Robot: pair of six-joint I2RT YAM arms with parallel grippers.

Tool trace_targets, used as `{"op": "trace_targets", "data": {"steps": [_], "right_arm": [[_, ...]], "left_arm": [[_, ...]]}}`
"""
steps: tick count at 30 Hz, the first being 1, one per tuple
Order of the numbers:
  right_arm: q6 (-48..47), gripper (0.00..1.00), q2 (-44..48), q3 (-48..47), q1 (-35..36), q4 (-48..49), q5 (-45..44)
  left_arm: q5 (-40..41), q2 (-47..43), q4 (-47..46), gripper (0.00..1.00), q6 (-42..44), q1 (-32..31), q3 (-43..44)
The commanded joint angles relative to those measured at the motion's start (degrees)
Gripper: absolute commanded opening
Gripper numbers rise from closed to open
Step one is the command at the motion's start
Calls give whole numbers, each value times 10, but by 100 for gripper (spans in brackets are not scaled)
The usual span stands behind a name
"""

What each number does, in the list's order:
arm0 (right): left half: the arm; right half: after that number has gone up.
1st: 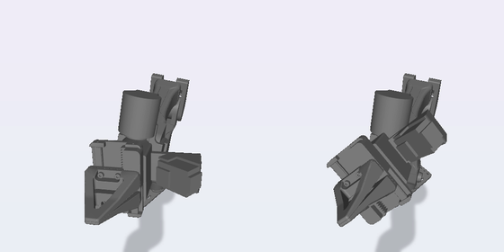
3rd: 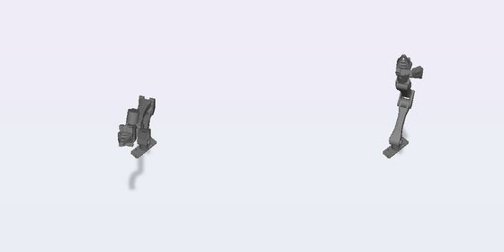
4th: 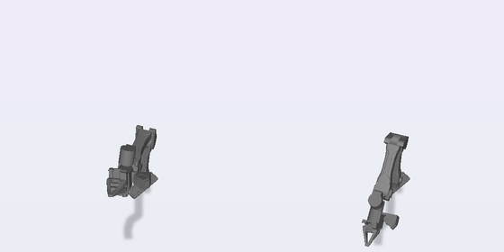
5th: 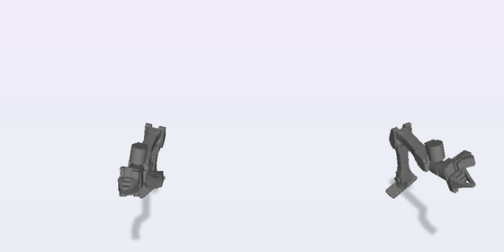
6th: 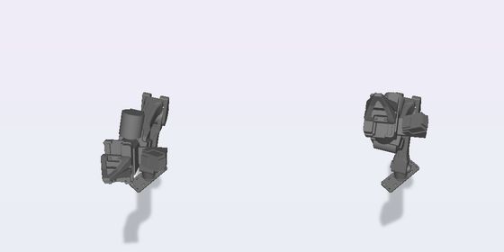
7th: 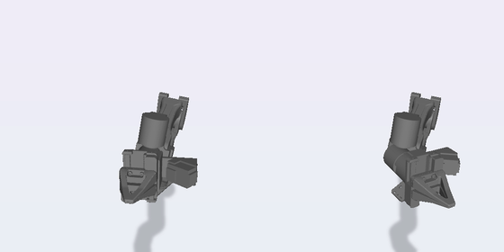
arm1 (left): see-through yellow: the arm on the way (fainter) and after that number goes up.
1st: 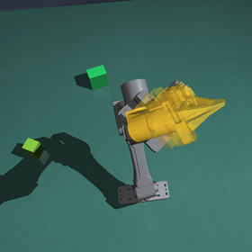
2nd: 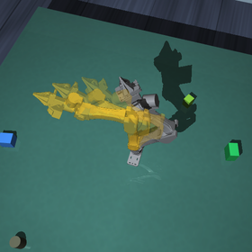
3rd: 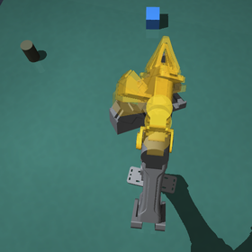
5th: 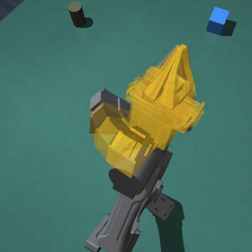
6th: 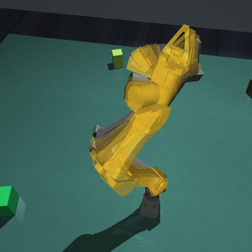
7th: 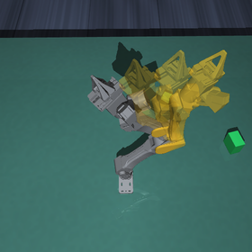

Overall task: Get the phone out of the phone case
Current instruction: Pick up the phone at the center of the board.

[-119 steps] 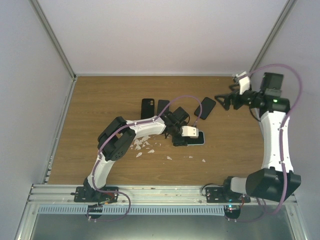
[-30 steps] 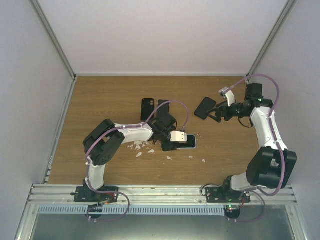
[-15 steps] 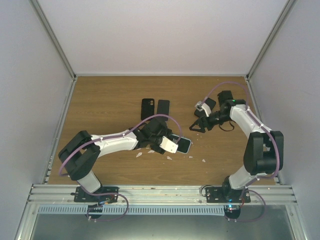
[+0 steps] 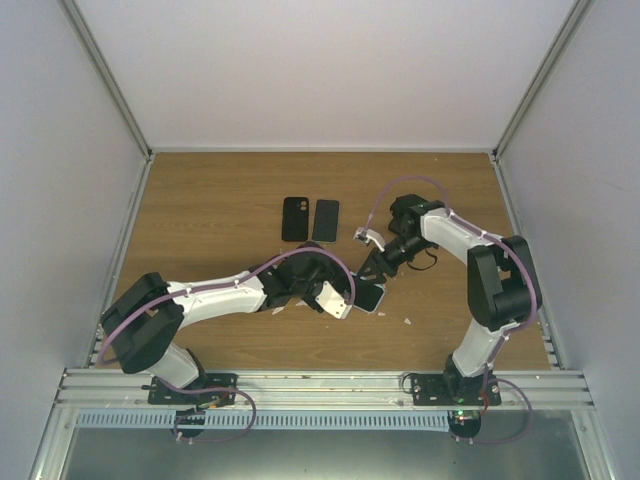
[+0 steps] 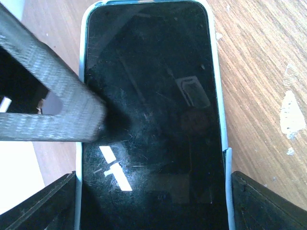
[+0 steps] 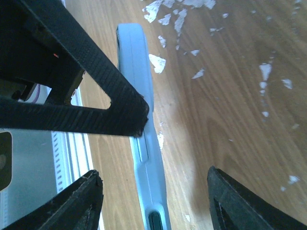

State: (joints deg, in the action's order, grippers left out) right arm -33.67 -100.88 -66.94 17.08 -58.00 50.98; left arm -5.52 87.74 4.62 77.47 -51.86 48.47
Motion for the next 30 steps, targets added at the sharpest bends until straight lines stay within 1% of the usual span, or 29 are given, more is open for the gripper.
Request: {"op": "trace_targets", "data": {"steps": [1, 3, 9, 13, 15, 17, 18, 21, 23, 25, 26, 27, 30], "right_arm": [[-22, 58, -19, -18, 30, -20, 21], [-26, 52, -28, -24, 39, -25, 20], [-26, 26, -41, -46, 49, -39, 27], [-27, 18, -41, -52, 49, -49, 35], [-24, 11, -41, -57, 50, -53, 39], [-20, 2, -40, -65, 50, -56, 43], [-18, 1, -39, -70, 50, -58, 44], [-12, 1, -33, -93, 49, -62, 47], [-4, 0, -22, -108, 46, -61, 59], [2, 0, -9, -124, 42, -58, 69], [9, 0, -4, -133, 41, -54, 72], [14, 0, 2, -141, 37, -51, 73], [29, 1, 13, -168, 24, -39, 86]], "left_arm": [[-7, -36, -76, 49, 24, -8, -4], [-7, -40, -73, 49, 31, -11, -5], [-5, -50, -81, 49, 69, -14, -21], [2, -57, -87, 50, 88, -14, -29], [5, -60, -87, 51, 88, -14, -29], [8, -62, -87, 56, 86, -13, -27], [11, -63, -86, 59, 83, -13, -24], [28, -63, -64, 75, 56, -11, -5], [31, -66, -32, 87, 11, -5, 18], [18, -73, -1, 95, -30, 11, 42], [9, -79, 12, 98, -53, 20, 53], [-3, -89, 25, 99, -74, 29, 65], [-53, -110, 71, 99, -166, 53, 103]]}}
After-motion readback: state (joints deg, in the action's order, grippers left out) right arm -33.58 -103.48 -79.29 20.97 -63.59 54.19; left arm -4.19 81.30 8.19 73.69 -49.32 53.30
